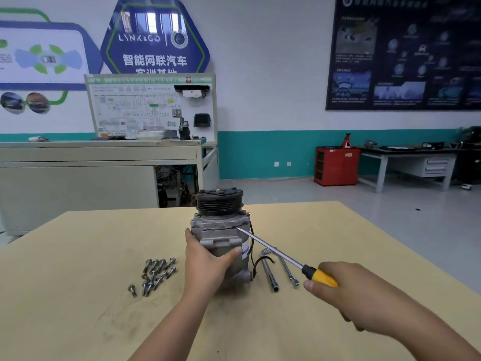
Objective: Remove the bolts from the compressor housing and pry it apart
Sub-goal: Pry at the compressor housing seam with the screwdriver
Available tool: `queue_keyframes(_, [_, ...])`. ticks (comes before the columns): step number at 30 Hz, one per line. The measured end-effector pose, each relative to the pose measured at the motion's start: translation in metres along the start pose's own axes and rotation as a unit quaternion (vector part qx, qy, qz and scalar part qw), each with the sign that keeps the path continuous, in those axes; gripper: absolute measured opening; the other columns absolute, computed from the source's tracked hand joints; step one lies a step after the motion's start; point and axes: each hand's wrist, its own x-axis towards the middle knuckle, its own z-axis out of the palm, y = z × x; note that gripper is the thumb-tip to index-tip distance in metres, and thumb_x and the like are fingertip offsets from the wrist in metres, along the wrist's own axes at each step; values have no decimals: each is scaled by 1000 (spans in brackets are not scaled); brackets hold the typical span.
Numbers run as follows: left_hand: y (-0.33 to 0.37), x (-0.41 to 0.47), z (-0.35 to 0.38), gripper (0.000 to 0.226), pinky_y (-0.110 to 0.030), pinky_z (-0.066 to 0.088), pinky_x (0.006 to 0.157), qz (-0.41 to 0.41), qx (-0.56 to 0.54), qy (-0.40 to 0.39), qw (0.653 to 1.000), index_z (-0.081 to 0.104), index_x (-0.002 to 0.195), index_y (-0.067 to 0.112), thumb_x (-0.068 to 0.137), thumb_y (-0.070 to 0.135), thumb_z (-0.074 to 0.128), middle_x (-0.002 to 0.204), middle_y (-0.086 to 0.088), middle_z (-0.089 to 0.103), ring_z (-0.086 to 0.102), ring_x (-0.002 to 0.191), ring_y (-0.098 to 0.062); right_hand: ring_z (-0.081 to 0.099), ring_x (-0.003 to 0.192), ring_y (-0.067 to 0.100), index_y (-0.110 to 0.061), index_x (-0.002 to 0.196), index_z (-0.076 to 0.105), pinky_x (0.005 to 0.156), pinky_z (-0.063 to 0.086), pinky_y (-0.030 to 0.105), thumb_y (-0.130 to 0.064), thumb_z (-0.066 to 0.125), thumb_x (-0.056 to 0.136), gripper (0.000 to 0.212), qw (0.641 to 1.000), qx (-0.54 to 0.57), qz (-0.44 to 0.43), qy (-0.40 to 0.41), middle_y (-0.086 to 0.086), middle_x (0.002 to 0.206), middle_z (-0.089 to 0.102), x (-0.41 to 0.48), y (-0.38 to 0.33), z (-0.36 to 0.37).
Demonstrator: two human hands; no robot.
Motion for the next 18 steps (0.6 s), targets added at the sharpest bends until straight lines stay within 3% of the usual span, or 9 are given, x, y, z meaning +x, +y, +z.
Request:
queue_keyframes(3, [0, -2, 3, 109, -36, 43, 102, 3, 16, 18, 1000, 24, 142, 14, 58, 29, 92, 133, 0, 50, 52, 118, -21, 49, 61, 12, -18, 87, 52, 54, 37, 20, -56, 46, 89, 39, 999, 28, 2, 23, -5, 72, 50, -3, 4, 15])
queue_keyframes(6, [6, -9, 9, 127, -39, 29, 114, 34, 54, 42, 997, 6, 152, 15, 59, 39, 90, 155, -7, 20, 28, 141, -26, 49, 60, 13, -19, 85, 50, 53, 36, 21, -58, 44, 89, 40, 999, 38, 7, 35, -3, 73, 51, -3, 6, 19])
queue_keyframes(9, [14, -10, 15, 133, -41, 21, 115, 45, 93, 54, 993, -2, 152, 14, 59, 52, 85, 159, -7, 5, 15, 144, -29, 51, 60, 12, -24, 79, 46, 55, 36, 24, -60, 42, 89, 38, 999, 20, 4, 44, -4, 73, 52, -3, 6, 21])
queue_keyframes(18, [15, -7, 22, 125, -41, 20, 114, 15, 98, 81, 992, 0, 152, 6, 67, 50, 80, 157, -12, 13, 17, 141, -32, 47, 63, 6, -29, 74, 36, 51, 32, 19, -64, 33, 90, 39, 994, -59, 15, 88, -6, 73, 49, -6, 2, 30])
